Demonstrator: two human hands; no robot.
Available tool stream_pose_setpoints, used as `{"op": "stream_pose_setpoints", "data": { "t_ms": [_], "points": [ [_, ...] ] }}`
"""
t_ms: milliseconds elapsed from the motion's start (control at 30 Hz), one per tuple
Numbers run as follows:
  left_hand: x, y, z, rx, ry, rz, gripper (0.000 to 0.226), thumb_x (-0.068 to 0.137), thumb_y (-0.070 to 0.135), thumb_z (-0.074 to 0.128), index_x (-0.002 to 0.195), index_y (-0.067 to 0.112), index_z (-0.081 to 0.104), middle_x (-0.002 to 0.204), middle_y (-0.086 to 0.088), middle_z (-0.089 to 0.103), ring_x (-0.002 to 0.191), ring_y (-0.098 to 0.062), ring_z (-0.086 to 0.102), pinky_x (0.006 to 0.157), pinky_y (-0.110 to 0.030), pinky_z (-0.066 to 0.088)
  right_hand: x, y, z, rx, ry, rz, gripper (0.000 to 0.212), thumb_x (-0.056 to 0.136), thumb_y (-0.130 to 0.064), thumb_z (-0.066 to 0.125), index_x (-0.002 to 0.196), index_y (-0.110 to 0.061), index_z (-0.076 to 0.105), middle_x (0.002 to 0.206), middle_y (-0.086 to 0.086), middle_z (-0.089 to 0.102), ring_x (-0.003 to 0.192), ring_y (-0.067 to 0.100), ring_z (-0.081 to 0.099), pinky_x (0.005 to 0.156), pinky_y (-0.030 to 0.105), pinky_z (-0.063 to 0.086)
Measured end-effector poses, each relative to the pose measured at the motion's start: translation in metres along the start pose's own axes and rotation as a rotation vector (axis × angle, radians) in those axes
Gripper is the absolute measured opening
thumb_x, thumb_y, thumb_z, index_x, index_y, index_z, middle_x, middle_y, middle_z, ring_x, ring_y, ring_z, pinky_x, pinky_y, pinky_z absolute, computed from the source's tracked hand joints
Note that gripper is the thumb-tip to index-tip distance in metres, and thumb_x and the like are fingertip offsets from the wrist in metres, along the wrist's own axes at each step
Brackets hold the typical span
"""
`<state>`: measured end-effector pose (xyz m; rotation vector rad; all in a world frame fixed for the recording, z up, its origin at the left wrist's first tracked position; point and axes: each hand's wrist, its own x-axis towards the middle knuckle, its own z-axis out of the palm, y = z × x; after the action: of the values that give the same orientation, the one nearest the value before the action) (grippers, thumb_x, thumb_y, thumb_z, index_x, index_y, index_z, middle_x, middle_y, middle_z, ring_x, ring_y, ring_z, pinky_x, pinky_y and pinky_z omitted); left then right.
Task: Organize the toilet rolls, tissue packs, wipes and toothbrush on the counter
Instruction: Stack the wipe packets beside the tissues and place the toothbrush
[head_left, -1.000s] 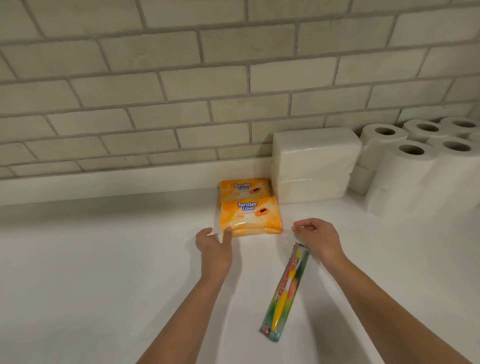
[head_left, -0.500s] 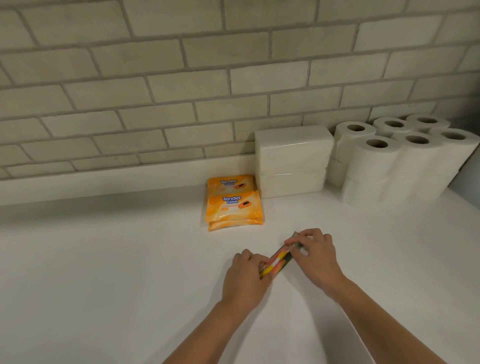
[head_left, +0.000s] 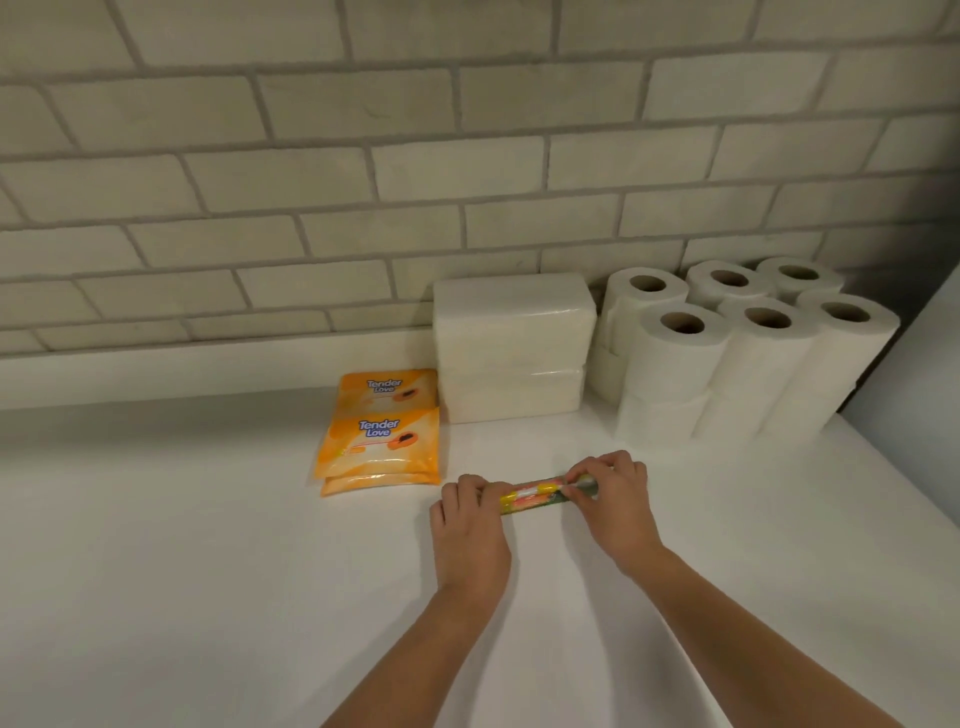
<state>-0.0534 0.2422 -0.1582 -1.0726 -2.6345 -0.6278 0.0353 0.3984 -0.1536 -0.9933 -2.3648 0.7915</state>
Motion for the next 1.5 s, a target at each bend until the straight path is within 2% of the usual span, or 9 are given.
{"op": "stream_pose_setpoints", "data": {
  "t_ms": [100,167,233,333,500,833,1033,1167,1500],
  "points": [
    [0.012,0.008,0.022,0.014,0.065,0.0,0.048,0.068,0.005,0.072,0.113,0.022,0.069,0.103,-0.003,0.059,0.089,-0.025,0.054,0.074,-0.034,0.047,0.023,0.006,0.002,-0.008,0.009,-0.029,0.006,0.086,-0.025,0.071,0.092,-0.025,0.072,0.105,0.002,0.049,0.101,0.018,0.038,0.091,0.029,0.041],
    [0.016,0.008,0.03,0.015,0.086,-0.012,0.039,0.083,0.021,0.056,0.121,0.018,0.066,0.108,-0.005,0.06,0.099,-0.028,0.053,0.077,-0.04,0.053,0.029,0.004,0.007,-0.022,0.039,-0.055,0.012,0.088,-0.019,0.068,0.099,-0.023,0.071,0.107,0.004,0.05,0.102,0.02,0.04,0.091,0.028,0.041],
    [0.023,0.01,0.035,0.024,0.066,-0.06,0.047,0.087,0.032,0.042,0.124,0.016,0.066,0.11,-0.008,0.062,0.108,-0.029,0.047,0.081,-0.043,0.055,0.036,0.005,0.011,-0.015,0.037,-0.08,0.029,0.089,-0.009,0.064,0.116,-0.02,0.066,0.114,0.007,0.052,0.108,0.025,0.043,0.095,0.026,0.038],
    [0.035,0.008,0.042,0.038,0.039,-0.106,0.052,0.09,0.038,0.04,0.13,0.014,0.063,0.117,-0.013,0.06,0.115,-0.031,0.044,0.092,-0.046,0.052,0.046,0.008,0.017,0.044,0.01,-0.09,0.04,0.09,-0.003,0.06,0.128,-0.012,0.058,0.125,0.01,0.051,0.117,0.026,0.044,0.101,0.021,0.031],
    [0.041,0.0,0.053,0.046,0.097,-0.066,0.052,0.094,0.037,0.04,0.133,0.009,0.059,0.127,-0.018,0.056,0.124,-0.041,0.051,0.107,-0.054,0.043,0.053,0.013,0.022,0.083,0.05,-0.106,0.033,0.092,-0.001,0.054,0.124,-0.01,0.06,0.122,0.007,0.053,0.115,0.022,0.048,0.103,0.026,0.038],
    [0.041,-0.003,0.053,0.038,0.101,-0.047,0.053,0.096,0.038,0.041,0.137,0.009,0.058,0.135,-0.017,0.056,0.136,-0.045,0.041,0.114,-0.055,0.035,0.055,0.022,0.029,0.081,0.101,-0.094,0.026,0.099,-0.007,0.046,0.12,-0.012,0.061,0.118,0.001,0.053,0.111,0.016,0.049,0.095,0.021,0.04],
    [0.041,-0.002,0.05,0.027,0.081,-0.045,0.053,0.096,0.038,0.038,0.139,0.013,0.056,0.135,-0.014,0.056,0.137,-0.043,0.04,0.114,-0.054,0.036,0.059,0.026,0.029,0.063,0.124,-0.093,0.026,0.099,-0.008,0.048,0.121,-0.011,0.062,0.118,0.002,0.058,0.113,0.02,0.05,0.098,0.028,0.044],
    [0.041,-0.002,0.049,0.043,0.047,-0.053,0.055,0.097,0.039,0.035,0.142,0.015,0.053,0.138,-0.012,0.054,0.139,-0.04,0.038,0.116,-0.053,0.033,0.059,0.027,0.03,0.06,0.093,-0.073,0.031,0.101,-0.013,0.045,0.129,-0.013,0.058,0.127,0.001,0.057,0.122,0.016,0.048,0.103,0.026,0.04],
    [0.039,-0.001,0.046,0.044,0.023,-0.057,0.055,0.098,0.04,0.033,0.143,0.017,0.052,0.139,-0.011,0.053,0.14,-0.039,0.037,0.115,-0.053,0.035,0.058,0.029,0.029,0.068,0.076,-0.062,0.034,0.101,-0.014,0.043,0.133,-0.012,0.056,0.132,0.003,0.056,0.124,0.018,0.05,0.107,0.029,0.041]
  ]
}}
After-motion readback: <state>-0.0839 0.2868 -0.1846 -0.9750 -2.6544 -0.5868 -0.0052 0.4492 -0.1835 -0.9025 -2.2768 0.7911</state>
